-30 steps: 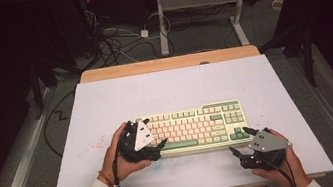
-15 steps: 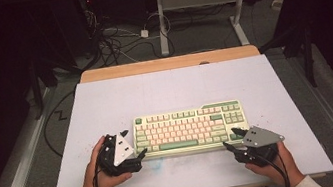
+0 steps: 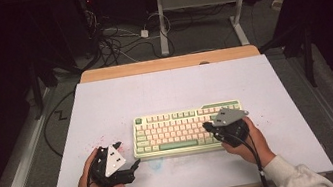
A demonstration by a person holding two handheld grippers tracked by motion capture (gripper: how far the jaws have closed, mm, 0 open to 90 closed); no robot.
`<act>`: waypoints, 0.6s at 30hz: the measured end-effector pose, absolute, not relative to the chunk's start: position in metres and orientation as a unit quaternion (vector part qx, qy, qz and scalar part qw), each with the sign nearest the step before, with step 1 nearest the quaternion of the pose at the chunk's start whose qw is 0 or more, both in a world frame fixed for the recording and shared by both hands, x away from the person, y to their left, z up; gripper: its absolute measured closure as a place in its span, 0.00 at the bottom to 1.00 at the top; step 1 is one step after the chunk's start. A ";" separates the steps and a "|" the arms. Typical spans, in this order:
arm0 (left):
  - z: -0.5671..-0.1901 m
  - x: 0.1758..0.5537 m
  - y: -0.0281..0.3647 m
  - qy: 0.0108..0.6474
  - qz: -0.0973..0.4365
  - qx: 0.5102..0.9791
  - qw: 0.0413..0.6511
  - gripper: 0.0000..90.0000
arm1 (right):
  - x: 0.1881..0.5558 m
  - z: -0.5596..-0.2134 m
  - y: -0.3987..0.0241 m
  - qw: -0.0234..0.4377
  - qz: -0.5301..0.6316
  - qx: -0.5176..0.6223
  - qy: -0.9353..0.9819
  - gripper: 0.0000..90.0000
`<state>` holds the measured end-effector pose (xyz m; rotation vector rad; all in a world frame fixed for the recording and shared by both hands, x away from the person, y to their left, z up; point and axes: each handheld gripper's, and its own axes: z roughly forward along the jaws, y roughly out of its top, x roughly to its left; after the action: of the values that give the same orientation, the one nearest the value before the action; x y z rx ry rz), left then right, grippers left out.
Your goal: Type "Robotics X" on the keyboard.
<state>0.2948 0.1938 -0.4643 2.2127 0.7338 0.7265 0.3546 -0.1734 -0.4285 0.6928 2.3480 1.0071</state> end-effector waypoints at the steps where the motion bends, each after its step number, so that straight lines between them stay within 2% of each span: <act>1: -0.465 0.295 0.194 0.282 0.278 0.853 0.341 0.20 | 0.359 -0.429 -0.170 0.242 0.366 0.254 0.862 1.00; 8: -0.467 0.294 0.195 0.283 0.271 0.854 0.343 0.20 | 0.383 -0.437 -0.150 0.223 0.351 0.262 0.871 1.00; 18: -0.470 0.296 0.190 0.273 0.260 0.864 0.334 0.20 | 0.396 -0.447 -0.138 0.215 0.330 0.273 0.878 1.00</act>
<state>0.2961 0.1904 -0.4699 2.2557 0.7121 0.6793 0.3963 -0.1382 -0.4466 0.7563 2.4338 0.9143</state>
